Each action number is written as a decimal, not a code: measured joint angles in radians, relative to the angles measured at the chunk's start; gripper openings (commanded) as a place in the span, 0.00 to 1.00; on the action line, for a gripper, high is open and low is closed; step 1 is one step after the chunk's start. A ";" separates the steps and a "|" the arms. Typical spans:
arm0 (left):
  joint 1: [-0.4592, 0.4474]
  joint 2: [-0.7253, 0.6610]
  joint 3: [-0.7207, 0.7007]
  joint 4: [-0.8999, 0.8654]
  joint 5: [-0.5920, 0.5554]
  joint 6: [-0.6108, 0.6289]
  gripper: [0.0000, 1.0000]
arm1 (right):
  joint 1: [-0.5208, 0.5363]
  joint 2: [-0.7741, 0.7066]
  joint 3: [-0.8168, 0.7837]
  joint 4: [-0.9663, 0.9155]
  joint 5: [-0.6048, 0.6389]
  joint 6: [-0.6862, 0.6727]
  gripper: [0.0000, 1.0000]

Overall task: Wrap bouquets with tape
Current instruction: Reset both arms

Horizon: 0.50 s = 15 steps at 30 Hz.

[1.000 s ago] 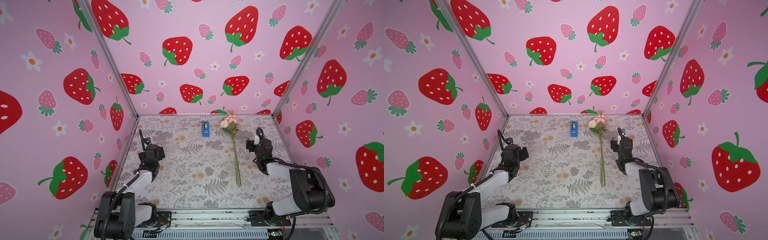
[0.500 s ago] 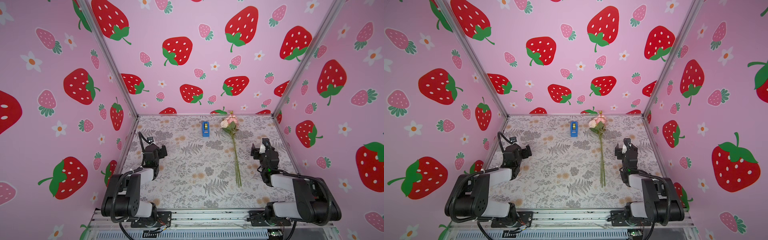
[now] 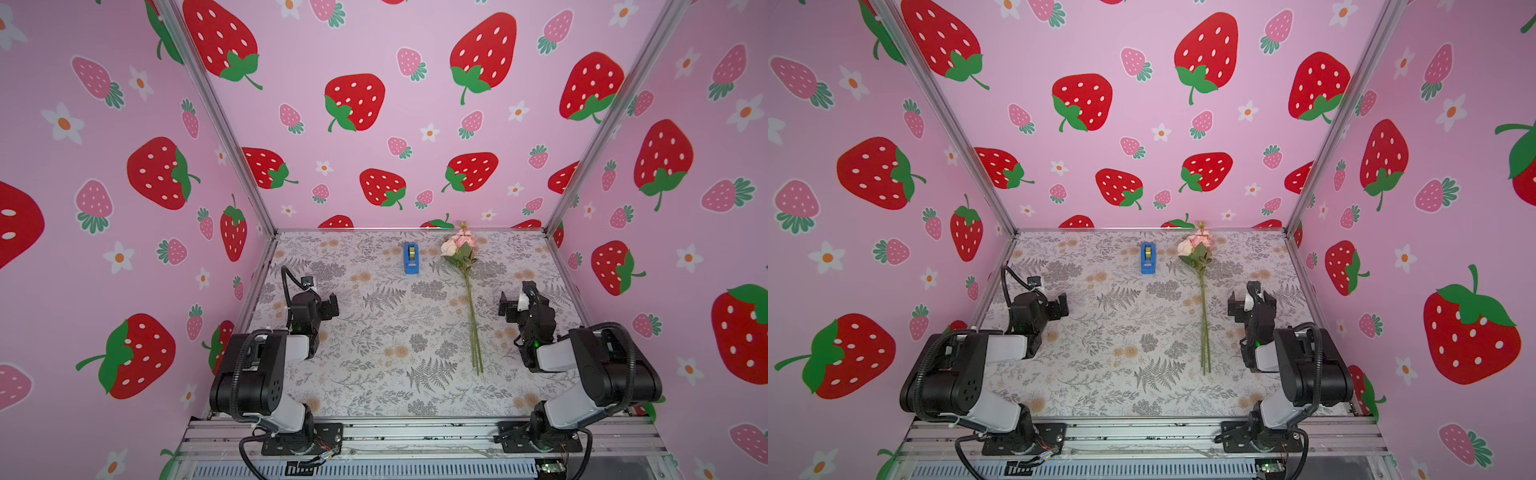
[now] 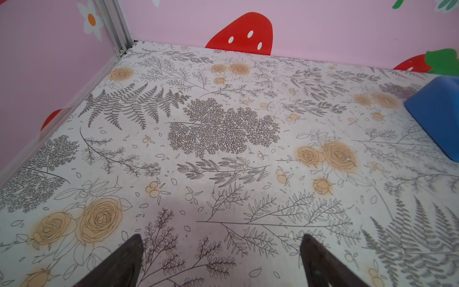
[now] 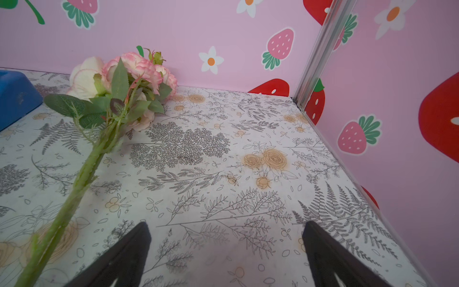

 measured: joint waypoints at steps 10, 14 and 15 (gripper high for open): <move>-0.002 0.000 0.000 0.000 0.000 0.007 0.99 | 0.000 0.000 0.000 0.017 -0.003 0.000 1.00; -0.002 0.000 0.000 0.000 0.000 0.007 0.99 | 0.000 0.000 0.000 0.018 -0.003 0.000 1.00; -0.002 0.000 0.000 0.000 0.000 0.007 0.99 | 0.000 0.000 0.000 0.017 -0.003 0.000 1.00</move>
